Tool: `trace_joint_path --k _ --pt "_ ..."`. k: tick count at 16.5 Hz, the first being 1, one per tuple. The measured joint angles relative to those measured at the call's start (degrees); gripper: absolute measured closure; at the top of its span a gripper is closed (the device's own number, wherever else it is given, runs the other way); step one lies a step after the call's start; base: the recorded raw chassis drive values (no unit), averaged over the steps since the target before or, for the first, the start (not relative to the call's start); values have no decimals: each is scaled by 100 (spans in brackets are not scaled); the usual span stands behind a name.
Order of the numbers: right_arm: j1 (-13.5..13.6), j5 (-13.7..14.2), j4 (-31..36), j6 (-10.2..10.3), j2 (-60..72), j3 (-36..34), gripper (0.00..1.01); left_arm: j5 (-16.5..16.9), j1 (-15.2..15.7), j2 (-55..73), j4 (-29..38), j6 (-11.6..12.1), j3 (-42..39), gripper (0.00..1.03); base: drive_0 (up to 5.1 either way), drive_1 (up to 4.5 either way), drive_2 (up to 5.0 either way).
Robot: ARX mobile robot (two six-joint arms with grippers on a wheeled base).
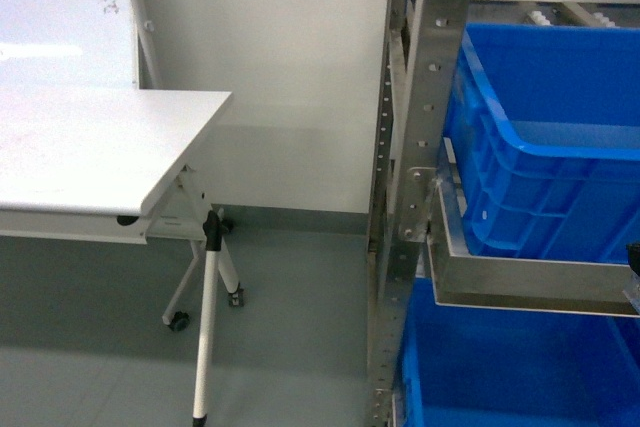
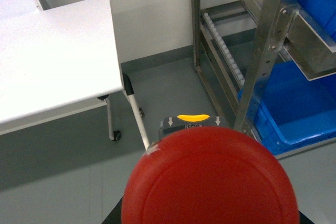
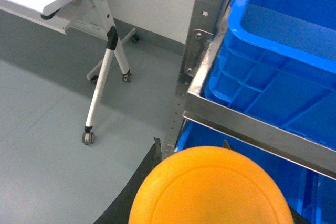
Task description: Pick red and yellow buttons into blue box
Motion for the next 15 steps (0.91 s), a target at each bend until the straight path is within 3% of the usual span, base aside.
trace_joint_path --k 15 --pt "0 2 -7 0 0 0 74 -2 2 7 -15 2 0 79 498 -238 -238"
